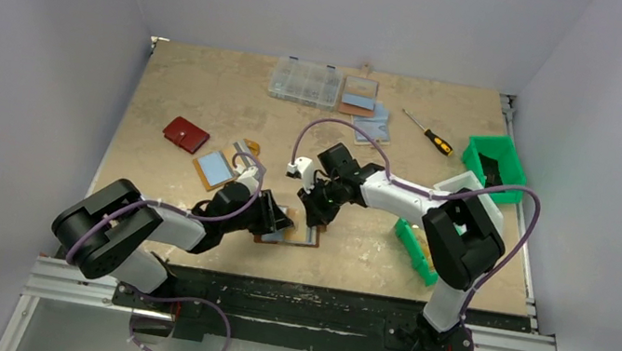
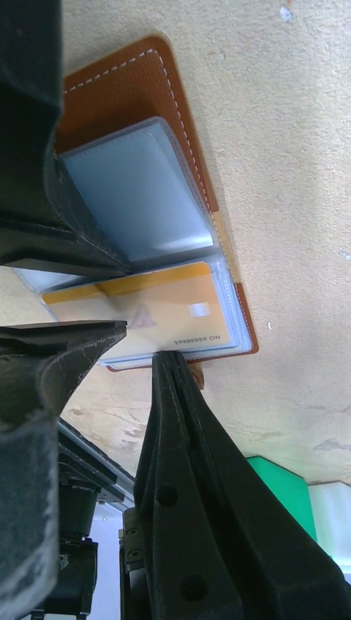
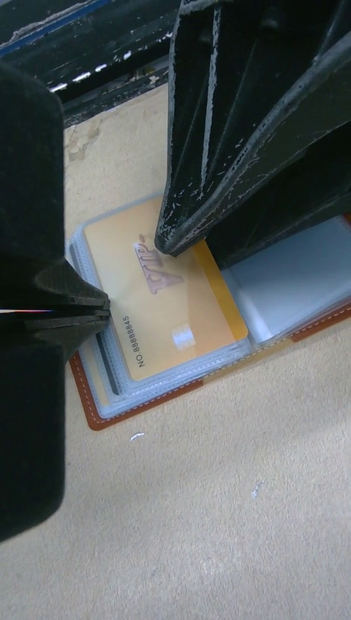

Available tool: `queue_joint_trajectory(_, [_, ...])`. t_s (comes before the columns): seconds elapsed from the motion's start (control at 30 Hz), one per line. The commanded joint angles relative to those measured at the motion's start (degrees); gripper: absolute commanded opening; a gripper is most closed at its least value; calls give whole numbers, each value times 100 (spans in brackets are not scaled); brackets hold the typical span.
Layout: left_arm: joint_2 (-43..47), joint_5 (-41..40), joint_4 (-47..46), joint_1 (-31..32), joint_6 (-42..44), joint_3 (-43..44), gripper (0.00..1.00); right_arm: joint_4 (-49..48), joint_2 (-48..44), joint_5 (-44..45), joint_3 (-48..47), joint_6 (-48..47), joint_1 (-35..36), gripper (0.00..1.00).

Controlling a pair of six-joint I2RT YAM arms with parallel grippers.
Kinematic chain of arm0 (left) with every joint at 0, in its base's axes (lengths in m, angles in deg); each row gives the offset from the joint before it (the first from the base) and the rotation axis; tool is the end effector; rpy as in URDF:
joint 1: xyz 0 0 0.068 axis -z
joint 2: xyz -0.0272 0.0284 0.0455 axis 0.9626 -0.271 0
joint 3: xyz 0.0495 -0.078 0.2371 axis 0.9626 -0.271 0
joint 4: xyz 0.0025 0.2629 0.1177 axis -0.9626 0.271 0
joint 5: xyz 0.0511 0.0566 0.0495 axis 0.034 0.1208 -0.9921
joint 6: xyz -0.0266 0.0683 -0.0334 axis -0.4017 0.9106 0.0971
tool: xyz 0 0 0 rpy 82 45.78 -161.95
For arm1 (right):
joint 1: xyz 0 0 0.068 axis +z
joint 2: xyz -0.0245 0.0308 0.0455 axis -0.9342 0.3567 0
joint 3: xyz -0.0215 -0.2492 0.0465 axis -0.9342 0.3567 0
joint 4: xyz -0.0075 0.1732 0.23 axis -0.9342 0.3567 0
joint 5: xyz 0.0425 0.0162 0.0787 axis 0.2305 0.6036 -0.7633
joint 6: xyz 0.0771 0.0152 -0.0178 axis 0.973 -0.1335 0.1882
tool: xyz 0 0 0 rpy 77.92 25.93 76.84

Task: Take the credit cards out of the card holder
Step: Remove the credit card from the card holder.

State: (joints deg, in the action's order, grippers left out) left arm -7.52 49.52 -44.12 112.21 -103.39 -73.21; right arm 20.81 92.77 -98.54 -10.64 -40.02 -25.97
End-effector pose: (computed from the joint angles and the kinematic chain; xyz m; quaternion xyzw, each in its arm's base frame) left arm 0.2063 -0.1763 0.0552 -0.0822 0.8572 -0.4169 0.2909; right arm 0.2645 0.2888 0.1037 -0.5092 0.8011 0.2631 0.1723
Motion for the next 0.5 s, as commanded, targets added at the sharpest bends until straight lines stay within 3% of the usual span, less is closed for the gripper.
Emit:
queue_joint_trajectory(0.0, [-74,77,-213,14,35,104,29,-224,264,-304,-128,366,118,0])
queue_joint_trajectory(0.2, [-74,12,-207,14,-23,36,16,18,95,-396,-270,121,-35,0])
queue_joint_trajectory(0.3, [-76,-40,-236,13,-63,-17,0,113,-23,-574,-278,-73,-113,0])
queue_joint_trajectory(0.47, [-74,-56,-288,14,-147,-78,0,189,-85,-965,-296,-130,-174,0])
